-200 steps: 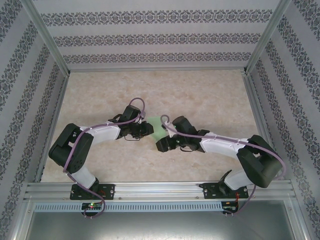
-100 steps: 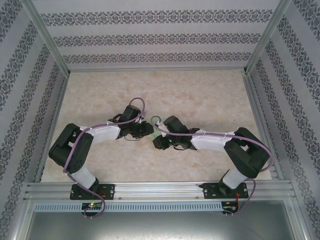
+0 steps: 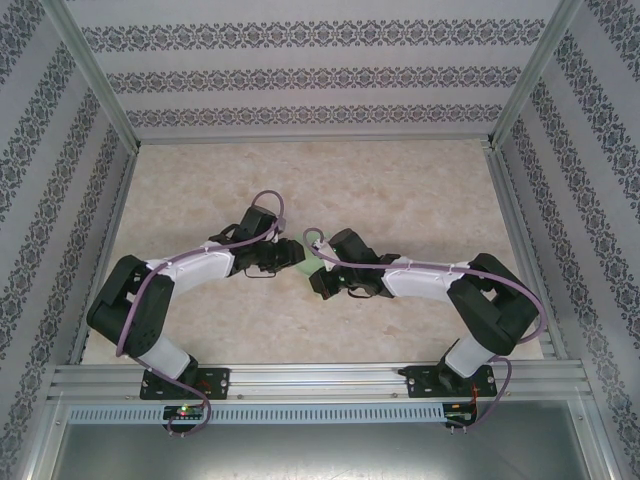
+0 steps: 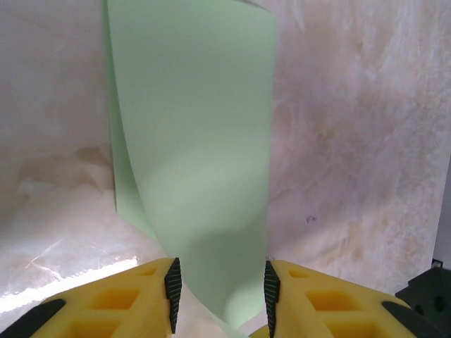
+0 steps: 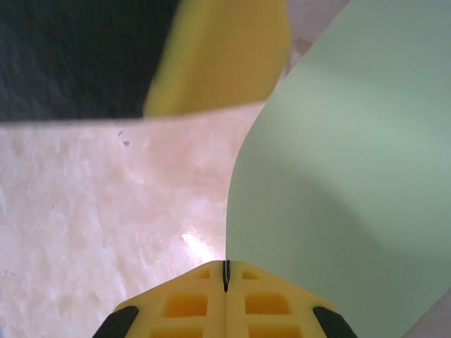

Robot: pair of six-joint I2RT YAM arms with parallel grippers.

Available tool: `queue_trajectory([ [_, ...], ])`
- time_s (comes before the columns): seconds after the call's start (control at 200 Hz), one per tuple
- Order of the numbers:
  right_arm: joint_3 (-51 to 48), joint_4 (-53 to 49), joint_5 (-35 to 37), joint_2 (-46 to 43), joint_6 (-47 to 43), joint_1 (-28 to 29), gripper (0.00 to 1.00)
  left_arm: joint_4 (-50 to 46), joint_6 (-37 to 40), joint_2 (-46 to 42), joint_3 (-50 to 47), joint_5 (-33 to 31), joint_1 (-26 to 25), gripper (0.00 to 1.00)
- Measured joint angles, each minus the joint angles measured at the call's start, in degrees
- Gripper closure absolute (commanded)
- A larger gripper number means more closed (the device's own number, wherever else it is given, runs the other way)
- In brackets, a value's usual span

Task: Fold a paper plane with a square sheet of paper (fold left side to right side)
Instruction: Third fold the triangle at the center of the table.

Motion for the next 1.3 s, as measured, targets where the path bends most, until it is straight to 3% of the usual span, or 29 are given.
queue_trajectory([
  [0.28, 0.0, 0.0, -0.8, 1.7, 0.1, -0.5, 1.00, -5.3, 5.7, 8.4, 12.3, 0.1, 1.3, 0.78],
  [0.704, 0.0, 0.1, -2.6, 2.1, 0.7, -2.2, 1.00, -10.6, 13.6, 25.3, 24.7, 2.7, 1.3, 0.83],
  [1.299, 0.7, -1.9, -2.0, 3.1, 0.9, -7.2, 1.00, -11.2, 15.3, 27.1, 26.0, 4.4, 1.4, 0.85],
])
